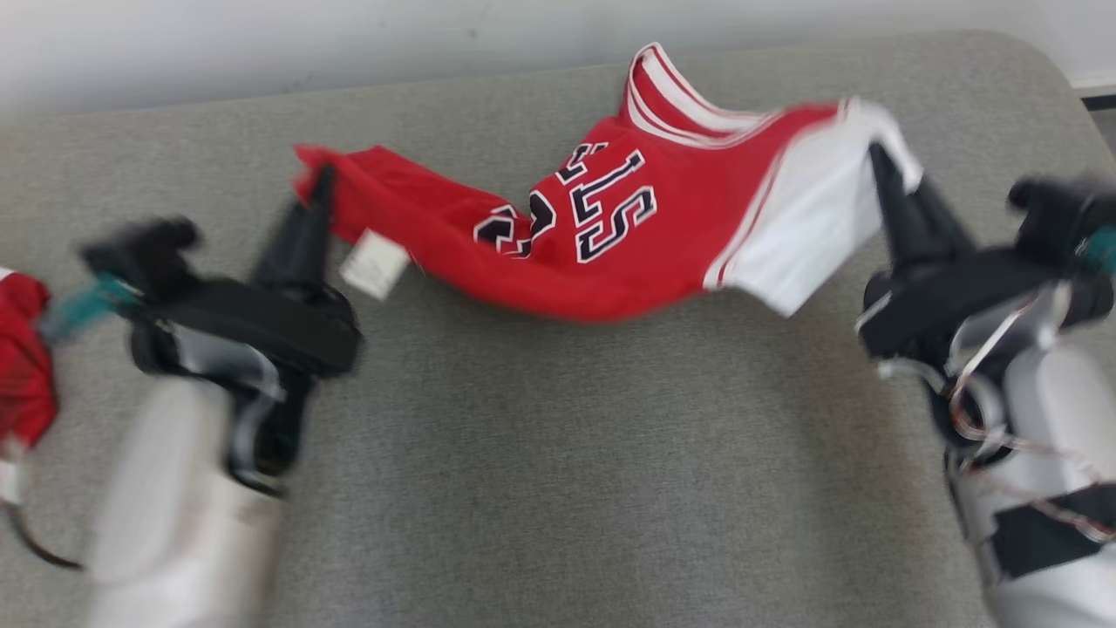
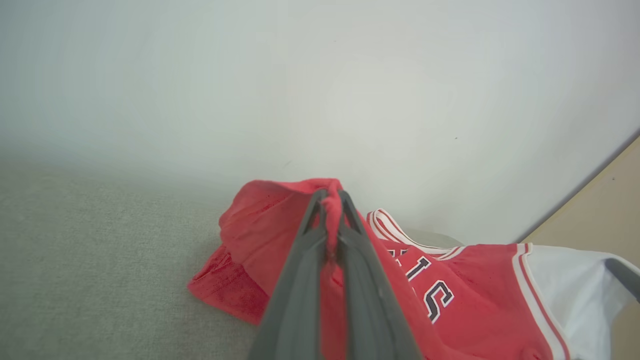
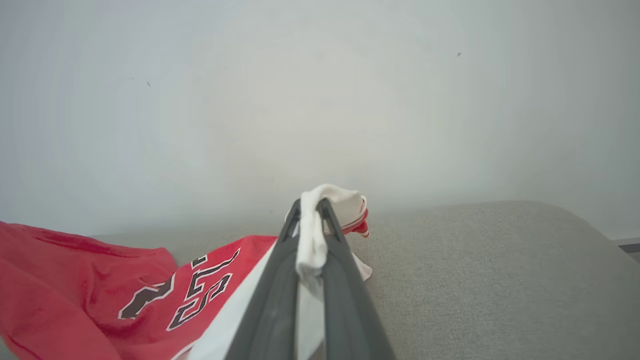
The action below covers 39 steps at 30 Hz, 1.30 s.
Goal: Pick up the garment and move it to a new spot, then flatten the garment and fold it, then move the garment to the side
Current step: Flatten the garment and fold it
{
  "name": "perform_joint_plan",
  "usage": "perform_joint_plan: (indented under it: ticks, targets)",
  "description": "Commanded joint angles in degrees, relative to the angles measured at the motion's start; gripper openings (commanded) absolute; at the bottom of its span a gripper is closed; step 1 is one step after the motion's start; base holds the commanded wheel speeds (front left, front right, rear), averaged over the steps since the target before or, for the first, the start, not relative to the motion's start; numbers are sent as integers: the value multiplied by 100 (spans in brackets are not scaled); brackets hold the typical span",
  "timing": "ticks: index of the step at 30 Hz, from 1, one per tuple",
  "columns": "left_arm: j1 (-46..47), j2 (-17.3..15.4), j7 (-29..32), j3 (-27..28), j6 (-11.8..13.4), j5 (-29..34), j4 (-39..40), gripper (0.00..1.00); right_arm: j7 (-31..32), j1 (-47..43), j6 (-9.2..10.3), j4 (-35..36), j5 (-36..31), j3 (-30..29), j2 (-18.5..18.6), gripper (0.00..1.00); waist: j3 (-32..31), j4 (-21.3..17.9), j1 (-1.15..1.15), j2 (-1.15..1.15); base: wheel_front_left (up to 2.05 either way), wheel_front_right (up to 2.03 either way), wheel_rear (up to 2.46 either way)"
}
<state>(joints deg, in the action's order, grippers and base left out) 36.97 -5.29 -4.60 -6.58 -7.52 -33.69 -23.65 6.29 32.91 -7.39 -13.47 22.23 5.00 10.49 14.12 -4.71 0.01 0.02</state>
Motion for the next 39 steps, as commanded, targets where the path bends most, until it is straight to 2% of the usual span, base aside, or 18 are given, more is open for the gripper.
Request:
perform_joint_plan:
  ticks: [1,4,8,11,16,19,20,23,27,28,30,33,35,39]
  targets:
    - [104,-210,193,47,16,-235,178,0,135,193,-18,176,112,51,88,0,11,-119,-1,-2,0,0,0]
    - [454,-543,782,67,13,-679,666,0,512,698,-18,599,236,168,340,0,114,-217,-1,-2,0,0,0]
    - [1063,-886,1312,242,114,-863,985,0,905,1536,-18,699,367,267,491,0,422,-334,-1,-2,0,0,0]
    - [1640,-1001,1597,302,272,-895,1151,0,1089,2284,-18,548,637,65,334,0,832,-406,-1,-2,0,0,0]
    - [2633,-1053,1688,378,504,-809,1193,0,1071,3480,-18,-25,461,-17,215,0,1738,-476,-1,-2,0,0,0]
    - [3249,-1075,1462,428,567,-670,1110,0,774,4107,-18,-515,245,-67,133,0,2308,-509,-1,-2,0,0,0]
    - [3249,-1075,1462,428,567,-670,1110,0,774,4107,-18,-515,245,-67,133,0,2308,-509,-1,-2,0,0,0]
    - [3850,-1179,930,407,477,-350,1069,0,210,4731,-18,-1025,50,-335,-57,0,2763,-552,-1,-2,0,0,0]
    - [4569,-1278,100,375,429,123,841,0,-992,5491,-18,-1562,-154,-979,-383,0,3150,-586,-1,-2,0,0,0]
    - [4910,-1257,-281,354,410,247,769,0,-1602,5872,-18,-1709,-309,-1291,-435,0,3235,-587,-1,-2,0,0,0]
    - [5231,-1206,-612,339,376,356,749,0,-1972,6303,-18,-1750,-413,-1616,-461,0,3331,-539,-1,-2,0,0,0]
    - [5583,-1152,-920,408,332,452,806,0,-2142,6702,-12,-1487,-677,-1982,-447,0,3404,-432,-1,-2,0,0,0]
    - [5825,-1129,-1009,495,310,478,804,0,-2150,7016,-10,-996,-804,-2282,-448,0,3463,-344,-1,-2,0,0,0]
    - [6009,-1085,-1062,775,254,602,896,0,-2150,7254,-1,-106,-1148,-2303,-433,0,3432,-199,-1,-2,0,0,0]
